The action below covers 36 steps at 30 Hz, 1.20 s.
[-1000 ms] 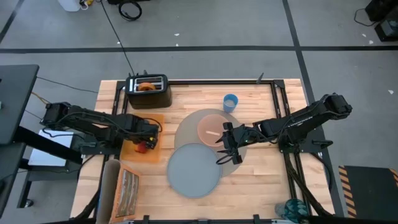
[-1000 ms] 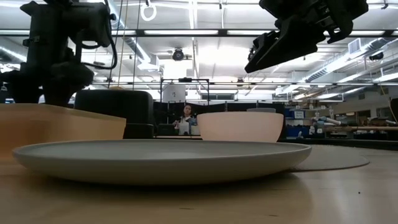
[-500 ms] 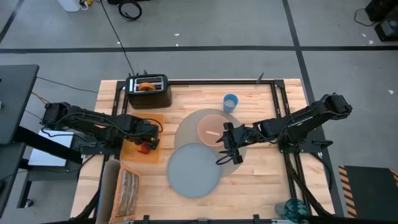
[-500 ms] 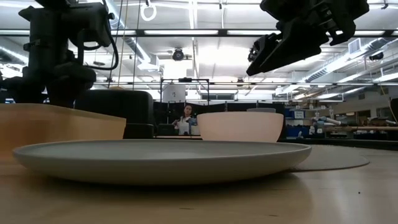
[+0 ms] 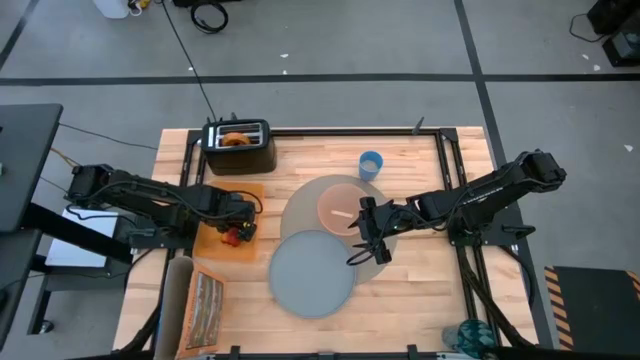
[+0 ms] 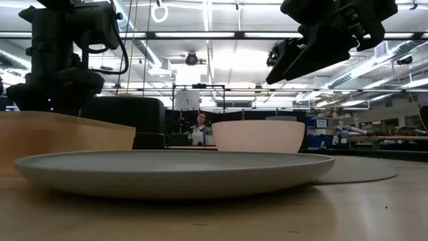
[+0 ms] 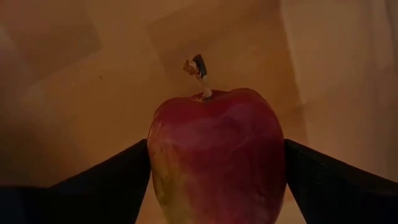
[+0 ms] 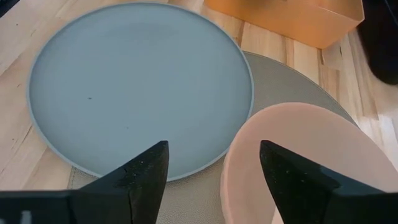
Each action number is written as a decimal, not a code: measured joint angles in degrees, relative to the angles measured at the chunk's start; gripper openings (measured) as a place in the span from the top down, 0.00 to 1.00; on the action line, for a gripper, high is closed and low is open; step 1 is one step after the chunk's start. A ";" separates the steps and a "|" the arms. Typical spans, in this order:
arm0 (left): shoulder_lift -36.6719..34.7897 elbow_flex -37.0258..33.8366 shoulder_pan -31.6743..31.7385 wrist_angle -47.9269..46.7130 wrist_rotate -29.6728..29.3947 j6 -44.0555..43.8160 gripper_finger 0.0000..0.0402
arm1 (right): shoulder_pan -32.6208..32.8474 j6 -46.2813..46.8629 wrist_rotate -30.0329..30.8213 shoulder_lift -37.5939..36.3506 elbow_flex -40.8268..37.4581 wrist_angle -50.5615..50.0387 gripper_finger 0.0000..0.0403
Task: Arrange a breakfast setting
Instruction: Put the apple from the orange bin on the table mat
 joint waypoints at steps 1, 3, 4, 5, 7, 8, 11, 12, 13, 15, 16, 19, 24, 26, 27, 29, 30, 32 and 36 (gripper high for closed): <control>0.00 0.00 0.00 0.00 0.05 0.04 0.16 | -0.02 -0.01 0.00 0.00 0.00 0.00 0.35; 0.00 -0.02 0.00 0.00 0.40 0.18 0.14 | -0.02 -0.01 0.00 0.00 0.00 0.00 0.34; 0.00 -0.02 0.02 0.00 0.80 0.61 0.12 | -0.02 -0.01 0.00 0.00 0.00 0.00 0.34; 0.02 -0.02 0.02 0.01 1.28 1.04 0.11 | -0.02 0.01 0.00 0.00 0.00 0.00 0.33; 0.10 -0.16 0.07 0.26 2.06 1.53 0.10 | -0.02 0.00 0.00 0.00 0.00 0.00 0.33; 0.16 -0.20 0.04 0.28 2.17 1.61 0.09 | -0.01 0.00 0.00 0.00 0.00 0.00 0.32; 0.28 -0.42 0.02 0.30 2.33 2.48 0.08 | -0.02 0.05 0.00 0.00 0.00 0.00 0.32; 0.28 -0.37 0.01 0.41 2.05 2.53 0.08 | -0.02 0.16 0.00 0.00 0.00 0.00 0.31; 0.37 -0.37 0.02 0.42 1.65 2.52 0.08 | -0.02 0.16 0.00 0.00 0.00 0.00 0.31; 1.36 -0.33 0.02 0.52 1.15 2.54 0.07 | -0.02 0.16 0.00 0.00 0.00 -0.04 0.31; 1.83 -0.33 0.02 0.50 0.91 2.54 0.07 | -0.02 0.16 0.00 0.00 0.00 -0.15 0.30; 4.12 -0.26 0.02 0.89 0.36 3.84 0.08 | -0.02 0.16 0.00 0.00 0.00 -0.38 0.30; 7.25 0.09 0.02 0.92 0.26 5.62 0.12 | 0.00 0.13 0.00 0.00 0.00 -1.25 0.30; 7.15 0.08 0.02 1.03 0.24 5.62 0.14 | 0.00 0.04 0.00 -0.02 0.00 -1.52 0.30; 6.99 0.27 0.02 0.86 0.24 5.64 0.15 | -0.01 -0.08 0.02 -0.02 0.00 -1.57 0.30; 6.32 1.29 0.02 -0.48 0.28 5.72 0.15 | 0.05 -1.16 0.08 -0.28 0.00 -1.77 0.31; 5.78 2.29 0.02 -1.18 0.25 6.12 0.15 | 0.10 -1.73 0.13 -0.62 0.00 -1.93 0.31; 4.50 4.57 0.02 -3.23 -0.06 7.17 0.15 | 0.16 -2.80 0.27 -1.64 0.00 -2.12 0.32; 2.83 10.78 0.02 -7.52 -3.77 9.30 0.15 | 0.16 -3.55 0.45 -4.99 0.00 -3.11 0.35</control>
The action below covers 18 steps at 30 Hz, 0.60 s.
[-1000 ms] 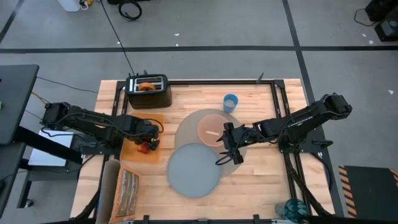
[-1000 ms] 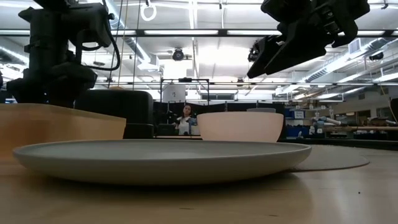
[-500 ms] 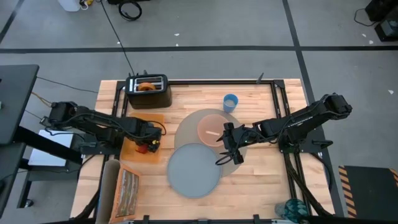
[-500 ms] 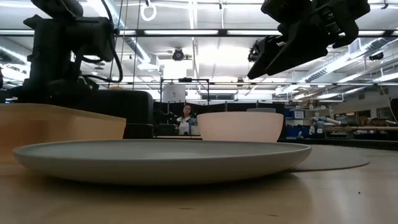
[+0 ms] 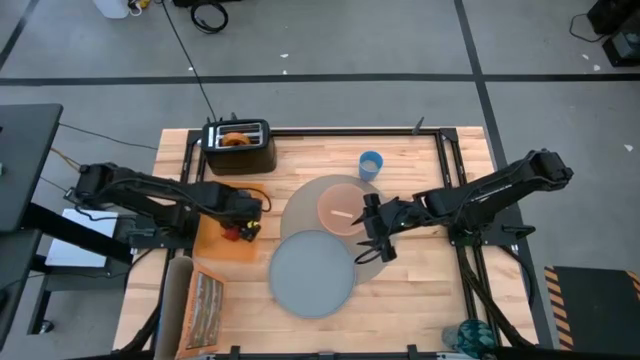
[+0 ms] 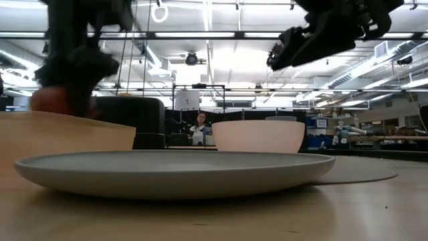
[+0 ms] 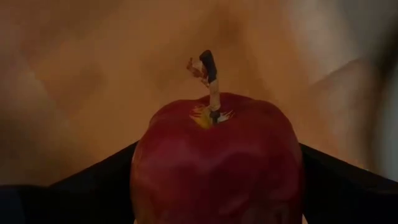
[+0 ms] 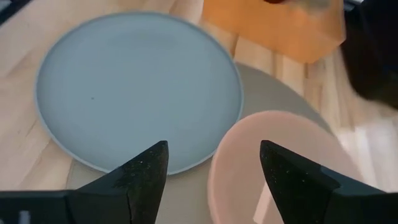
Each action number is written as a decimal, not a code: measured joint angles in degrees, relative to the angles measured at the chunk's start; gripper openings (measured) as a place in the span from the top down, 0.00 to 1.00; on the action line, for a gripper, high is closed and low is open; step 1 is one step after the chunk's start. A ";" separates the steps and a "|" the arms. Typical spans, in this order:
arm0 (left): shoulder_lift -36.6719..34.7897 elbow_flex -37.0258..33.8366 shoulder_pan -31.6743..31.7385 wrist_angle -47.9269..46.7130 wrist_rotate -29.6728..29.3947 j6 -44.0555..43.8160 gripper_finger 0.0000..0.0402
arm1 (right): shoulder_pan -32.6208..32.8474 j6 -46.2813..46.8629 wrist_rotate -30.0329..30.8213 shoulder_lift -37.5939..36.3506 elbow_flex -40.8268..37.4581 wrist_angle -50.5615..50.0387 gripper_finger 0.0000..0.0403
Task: Arrange a breakfast setting
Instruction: Put the apple from the orange bin on the table mat
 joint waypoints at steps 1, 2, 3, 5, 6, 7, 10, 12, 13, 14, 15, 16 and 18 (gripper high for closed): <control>-0.35 1.87 -0.02 -0.36 -2.18 0.55 0.15 | 0.00 -0.48 0.01 -0.95 0.00 -0.34 0.36; -0.60 3.59 -0.02 -0.53 -4.61 1.13 0.15 | 0.00 -0.77 0.02 -1.89 -0.01 -0.54 0.37; -0.84 5.14 -0.26 -0.54 -6.99 2.09 0.15 | 0.00 -0.95 0.00 -2.77 -0.02 -0.43 0.38; -1.13 8.25 -1.25 1.74 -13.25 4.80 0.15 | 0.00 -0.98 0.35 -4.40 -0.01 -0.41 0.39; -1.15 9.29 -2.06 4.84 -16.60 6.65 0.15 | 0.00 -0.98 0.90 -5.08 0.00 -0.41 0.40; -1.15 9.59 -2.88 8.85 -19.23 8.84 0.15 | 0.00 -0.98 1.49 -5.64 -0.01 -0.42 0.40; -0.48 8.29 -4.45 25.65 -23.34 18.36 0.15 | 0.00 -0.98 1.96 -7.22 0.00 -0.97 0.40; 1.12 5.74 -4.51 39.79 -24.84 24.49 0.15 | 0.00 -0.98 1.99 -8.21 0.00 -1.02 0.40; 2.20 4.00 -4.41 45.81 -25.70 26.97 0.15 | 0.00 -0.98 1.99 -8.70 0.00 -1.17 0.40; 3.55 2.23 -4.17 52.22 -27.30 28.90 0.15 | 0.00 -0.98 1.99 -9.21 0.00 -1.30 0.40; 5.02 0.50 -3.84 57.97 -29.32 30.42 0.15 | 0.00 -0.98 2.01 -9.82 -0.01 -1.76 0.40; 6.65 -1.26 -3.40 63.27 -31.48 31.87 0.15 | 0.01 -0.98 2.02 -10.44 -0.01 -2.29 0.40; 9.94 -4.47 -2.35 72.27 -35.03 34.49 0.15 | 0.30 -0.83 2.12 -11.77 -0.02 -3.14 0.40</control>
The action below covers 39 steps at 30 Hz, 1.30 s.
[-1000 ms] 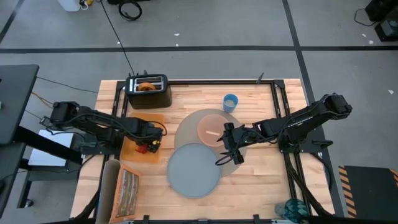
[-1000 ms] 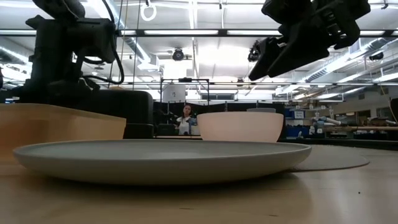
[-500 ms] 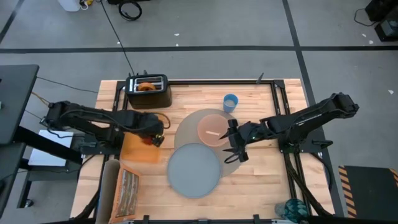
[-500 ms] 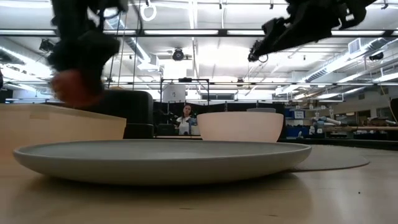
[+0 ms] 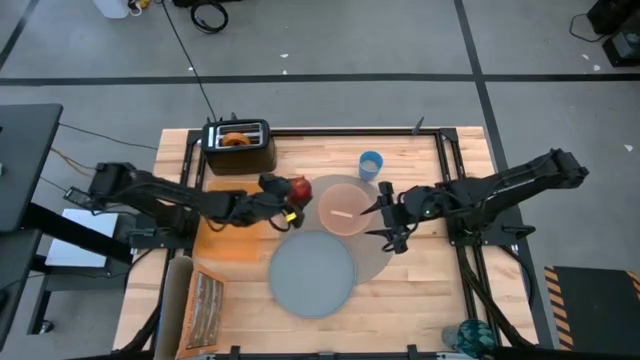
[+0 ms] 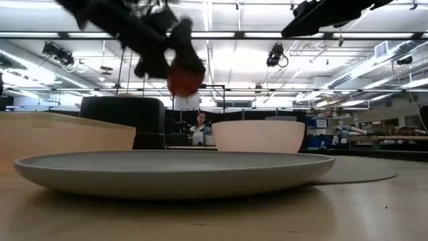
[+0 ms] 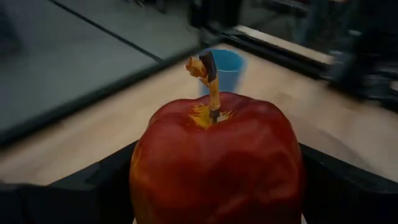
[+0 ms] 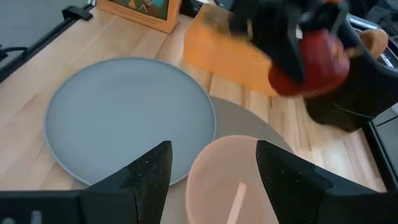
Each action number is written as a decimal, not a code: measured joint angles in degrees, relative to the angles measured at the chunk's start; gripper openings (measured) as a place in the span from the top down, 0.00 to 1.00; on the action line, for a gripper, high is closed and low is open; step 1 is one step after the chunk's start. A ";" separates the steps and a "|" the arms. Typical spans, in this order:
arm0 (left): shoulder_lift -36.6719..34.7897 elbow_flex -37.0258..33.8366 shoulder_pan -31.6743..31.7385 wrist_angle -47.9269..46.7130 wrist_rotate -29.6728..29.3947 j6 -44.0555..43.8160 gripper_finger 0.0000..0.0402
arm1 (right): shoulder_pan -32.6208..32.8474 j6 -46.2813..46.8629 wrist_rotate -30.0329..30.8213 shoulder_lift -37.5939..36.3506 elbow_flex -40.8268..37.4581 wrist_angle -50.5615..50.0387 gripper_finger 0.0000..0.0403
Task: Arrange a breakfast setting
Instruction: Put the apple from the orange bin on the table mat
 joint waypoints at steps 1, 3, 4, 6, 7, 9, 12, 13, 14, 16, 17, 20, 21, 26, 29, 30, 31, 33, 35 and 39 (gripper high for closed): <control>1.71 -1.37 0.57 3.99 -1.41 1.50 0.15 | 0.17 0.16 0.21 -0.67 -0.01 -0.53 0.40; 4.97 -3.49 1.62 12.23 -2.52 4.48 0.15 | 0.79 0.78 0.86 -1.70 -0.01 -0.67 0.40; 6.60 -4.17 2.12 16.26 -2.86 5.97 0.15 | 1.02 1.02 0.96 -2.17 -0.01 -1.21 0.40; 9.82 -4.78 2.98 22.23 -2.84 8.17 0.15 | 1.41 1.55 0.99 -2.80 -0.01 -1.48 0.40; 11.35 -4.87 3.32 24.16 -3.00 8.75 0.15 | 1.54 1.72 0.99 -2.98 -0.01 -1.77 0.40; 14.21 -4.85 3.95 27.34 -2.81 9.92 0.15 | 1.60 1.80 0.99 -3.13 -0.01 -2.13 0.40; 17.28 -4.82 4.81 29.91 -3.60 9.44 0.15 | 1.58 1.93 1.12 -3.07 -0.01 -2.34 0.40; 18.10 -4.80 5.05 30.14 -4.07 8.86 0.15 | 1.58 1.94 1.12 -2.92 -0.01 -2.40 0.40; 18.65 -4.82 5.16 29.86 -4.80 8.15 0.15 | 1.58 1.95 1.12 -2.73 -0.01 -2.26 0.40; 19.79 -4.81 5.21 30.01 -7.23 7.27 0.15 | 1.58 1.97 1.14 -2.64 -0.01 -2.62 0.40; 20.14 -4.82 5.06 29.85 -8.90 6.77 0.15 | 1.58 1.97 1.14 -2.64 -0.01 -2.35 0.40; 21.38 -4.78 4.98 30.31 -12.46 5.14 0.15 | 1.46 1.97 1.23 -2.66 -0.01 -2.32 0.40; 21.84 -4.78 4.98 30.34 -12.95 4.10 0.15 | 1.45 1.97 1.52 -2.66 -0.01 -2.30 0.40; 25.94 -4.70 4.98 34.02 -14.72 1.85 0.15 | 1.43 1.99 3.02 -2.66 -0.01 -2.27 0.40; 27.75 -2.74 4.40 34.10 -16.56 2.86 0.15 | 1.43 2.02 3.03 -2.66 -0.01 -2.28 0.40; 27.90 -1.61 4.09 34.08 -17.62 3.89 0.15 | 1.43 2.02 3.06 -2.66 -0.01 -2.26 0.40; 28.06 -0.26 3.82 33.64 -18.61 4.89 0.15 | 1.43 2.04 3.11 -2.66 -0.01 -2.28 0.40; 28.11 2.47 3.24 30.62 -21.51 6.55 0.15 | 1.43 2.38 3.67 -2.66 -0.01 -2.25 0.40; 28.15 5.12 2.75 26.42 -24.40 6.05 0.15 | 1.43 3.22 3.79 -2.66 -0.01 -2.41 0.40; 28.13 7.68 2.34 15.40 -28.66 -4.40 0.15 | 1.43 4.57 3.81 -2.66 -0.01 -3.12 0.40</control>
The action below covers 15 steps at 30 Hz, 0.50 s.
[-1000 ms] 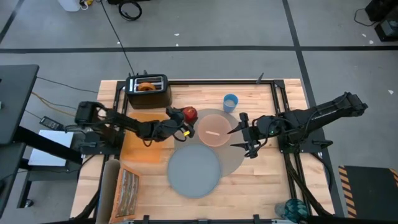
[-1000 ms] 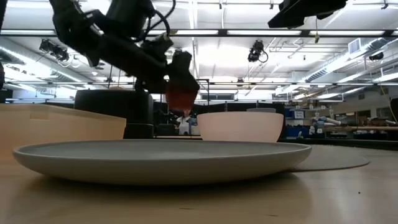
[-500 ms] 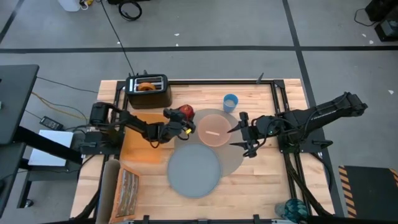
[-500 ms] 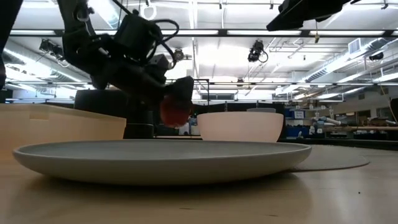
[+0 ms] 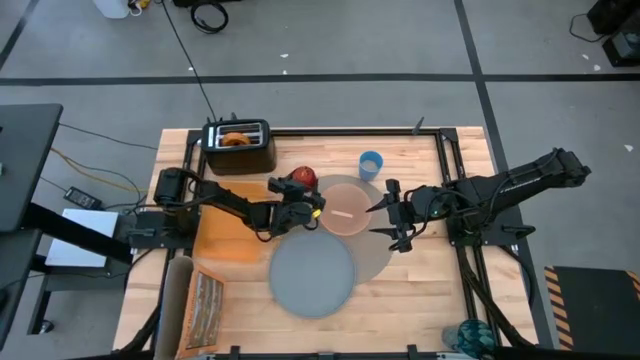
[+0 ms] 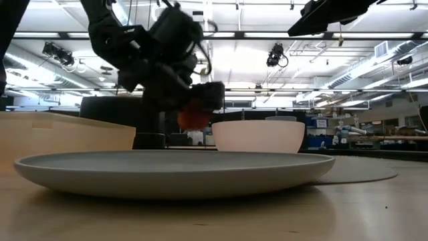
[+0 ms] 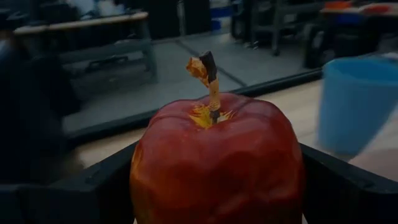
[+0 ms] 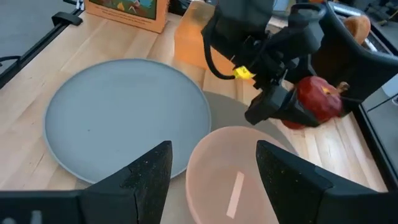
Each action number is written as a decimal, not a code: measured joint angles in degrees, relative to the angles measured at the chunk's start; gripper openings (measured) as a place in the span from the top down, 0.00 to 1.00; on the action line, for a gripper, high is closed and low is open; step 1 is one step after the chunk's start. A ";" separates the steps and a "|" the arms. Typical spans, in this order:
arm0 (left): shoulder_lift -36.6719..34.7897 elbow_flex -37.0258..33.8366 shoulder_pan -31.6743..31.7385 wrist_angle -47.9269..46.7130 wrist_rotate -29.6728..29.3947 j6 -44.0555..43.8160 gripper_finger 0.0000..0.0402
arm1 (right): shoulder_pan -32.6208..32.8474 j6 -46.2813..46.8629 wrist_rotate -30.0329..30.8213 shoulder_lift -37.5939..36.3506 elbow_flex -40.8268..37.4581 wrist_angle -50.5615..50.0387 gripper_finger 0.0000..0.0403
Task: Arrange a breakfast setting
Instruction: Put the apple from the orange bin on the table mat
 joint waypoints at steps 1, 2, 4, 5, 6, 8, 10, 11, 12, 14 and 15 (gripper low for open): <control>0.02 0.01 0.07 -3.10 -0.57 -3.46 0.15 | 0.04 0.24 -0.03 0.01 0.00 -0.26 0.40; 0.02 -0.14 0.17 -5.25 -1.04 -6.79 0.15 | 0.05 0.35 -0.08 0.01 0.00 -0.49 0.40; 0.02 -0.67 0.49 -7.59 -1.15 -12.00 0.15 | 0.09 0.43 -0.14 0.02 0.00 -0.89 0.40; 0.31 -0.97 0.47 -7.59 -1.14 -13.82 0.15 | 0.09 0.44 -0.17 0.02 0.00 -0.85 0.40; 0.81 -1.15 0.47 -7.19 -0.99 -14.94 0.15 | 0.09 0.42 -0.17 0.02 0.00 -0.87 0.40; 2.05 -1.16 0.34 -7.00 -0.74 -15.90 0.15 | 0.09 0.38 -0.17 0.02 0.00 -0.87 0.40; 3.66 -0.55 0.05 -6.25 -0.26 -15.91 0.15 | 0.09 0.44 -0.26 0.02 0.00 -0.88 0.40; 4.55 -0.19 0.00 -5.92 -0.17 -16.13 0.15 | 0.09 0.46 -0.31 0.02 0.00 -0.88 0.40; 5.18 0.06 -0.03 -5.93 0.02 -16.05 0.15 | 0.09 0.48 -0.31 0.02 0.00 -0.87 0.40; 6.19 0.45 0.00 -6.06 0.86 -16.02 0.15 | 0.09 1.31 -0.33 0.02 0.00 -0.88 0.40; 6.24 0.45 0.02 -6.28 0.95 -15.95 0.15 | 0.09 1.71 -0.33 0.02 0.00 -0.88 0.40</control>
